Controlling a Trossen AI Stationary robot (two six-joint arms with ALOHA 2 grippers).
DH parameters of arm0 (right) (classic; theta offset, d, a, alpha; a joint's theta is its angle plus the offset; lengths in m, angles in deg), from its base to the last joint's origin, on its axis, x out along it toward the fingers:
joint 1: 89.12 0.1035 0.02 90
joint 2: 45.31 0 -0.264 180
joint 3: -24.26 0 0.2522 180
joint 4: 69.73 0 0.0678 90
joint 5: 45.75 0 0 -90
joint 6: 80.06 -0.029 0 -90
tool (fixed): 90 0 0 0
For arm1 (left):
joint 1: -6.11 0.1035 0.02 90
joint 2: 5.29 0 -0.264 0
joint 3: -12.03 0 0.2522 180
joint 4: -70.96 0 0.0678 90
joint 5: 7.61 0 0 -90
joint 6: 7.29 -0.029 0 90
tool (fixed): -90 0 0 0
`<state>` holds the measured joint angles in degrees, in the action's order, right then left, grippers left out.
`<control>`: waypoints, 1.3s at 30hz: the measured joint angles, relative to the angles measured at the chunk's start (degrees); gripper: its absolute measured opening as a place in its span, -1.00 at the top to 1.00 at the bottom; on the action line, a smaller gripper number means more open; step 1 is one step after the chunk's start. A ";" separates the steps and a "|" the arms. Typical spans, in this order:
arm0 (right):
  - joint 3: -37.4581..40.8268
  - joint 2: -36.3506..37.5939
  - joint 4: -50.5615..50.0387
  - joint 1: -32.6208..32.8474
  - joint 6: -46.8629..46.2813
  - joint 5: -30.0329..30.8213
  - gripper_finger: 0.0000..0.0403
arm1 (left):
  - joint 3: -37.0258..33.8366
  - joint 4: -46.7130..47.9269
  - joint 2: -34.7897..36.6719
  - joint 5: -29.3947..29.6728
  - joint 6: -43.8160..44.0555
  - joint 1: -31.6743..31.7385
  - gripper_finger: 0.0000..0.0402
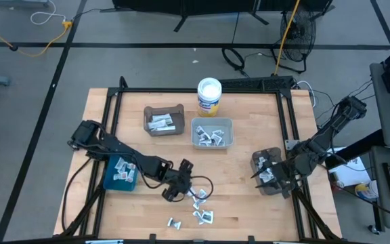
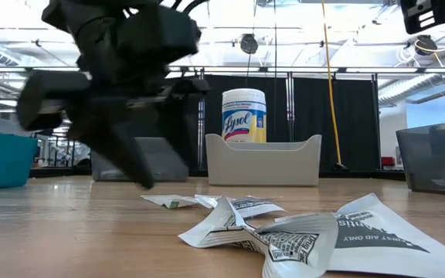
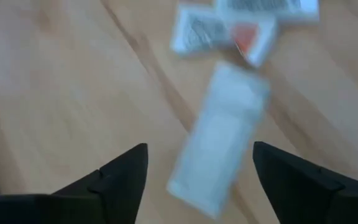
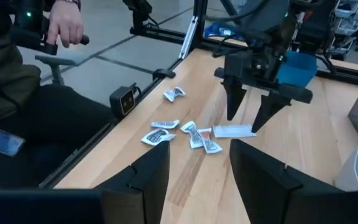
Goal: Pick & Place First Aid Supplies
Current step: Put the green bandage pack into the top black bin
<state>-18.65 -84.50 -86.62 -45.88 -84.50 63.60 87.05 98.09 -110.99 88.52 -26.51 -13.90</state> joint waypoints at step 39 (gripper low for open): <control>0.44 0.02 2.05 -0.02 1.04 0.00 0.23 | 5.63 10.95 -7.13 -11.01 10.60 3.18 0.36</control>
<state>-18.20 -84.49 -84.56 -45.90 -83.46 63.60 92.68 109.04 -118.12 77.50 -15.91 -10.72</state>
